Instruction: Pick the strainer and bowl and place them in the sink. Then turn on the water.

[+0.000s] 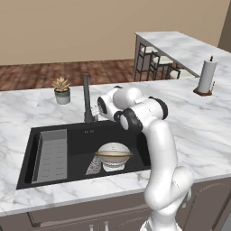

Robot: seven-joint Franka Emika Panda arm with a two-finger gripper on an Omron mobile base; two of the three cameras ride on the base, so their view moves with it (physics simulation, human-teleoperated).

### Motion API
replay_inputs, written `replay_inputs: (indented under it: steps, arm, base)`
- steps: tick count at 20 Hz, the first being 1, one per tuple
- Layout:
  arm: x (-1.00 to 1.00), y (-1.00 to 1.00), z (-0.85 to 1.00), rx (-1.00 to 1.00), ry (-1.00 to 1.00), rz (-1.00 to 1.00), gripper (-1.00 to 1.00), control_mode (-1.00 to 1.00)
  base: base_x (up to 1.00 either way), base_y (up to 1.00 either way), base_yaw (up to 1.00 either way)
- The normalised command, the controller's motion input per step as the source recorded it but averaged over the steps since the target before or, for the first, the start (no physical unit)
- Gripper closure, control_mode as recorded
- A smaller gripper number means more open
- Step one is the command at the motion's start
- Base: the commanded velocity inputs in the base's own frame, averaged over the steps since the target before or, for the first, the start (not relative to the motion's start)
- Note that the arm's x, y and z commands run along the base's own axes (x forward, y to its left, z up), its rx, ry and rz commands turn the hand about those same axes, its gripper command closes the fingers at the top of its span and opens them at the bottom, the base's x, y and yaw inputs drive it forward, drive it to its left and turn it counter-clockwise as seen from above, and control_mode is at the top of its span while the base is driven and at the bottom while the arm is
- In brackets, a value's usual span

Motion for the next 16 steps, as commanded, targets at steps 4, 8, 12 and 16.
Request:
replay_inputs:
  steps: [4,8,12,16]
  arm:
    - [0.0,-0.24,0.0,0.07,0.0,0.0,-1.0,-1.0]
    - [0.0,-0.3,0.0,0.1,0.02,0.0,-1.0,-1.0]
    - [0.0,-0.32,0.0,0.1,0.01,0.0,-1.0,-1.0]
    - [-0.03,-0.38,0.0,0.11,0.0,0.0,-1.0,-1.0]
  base:
    - [0.0,0.0,0.0]
    - [0.0,0.0,0.0]
    - [0.0,0.0,0.0]
    - [0.0,0.0,0.0]
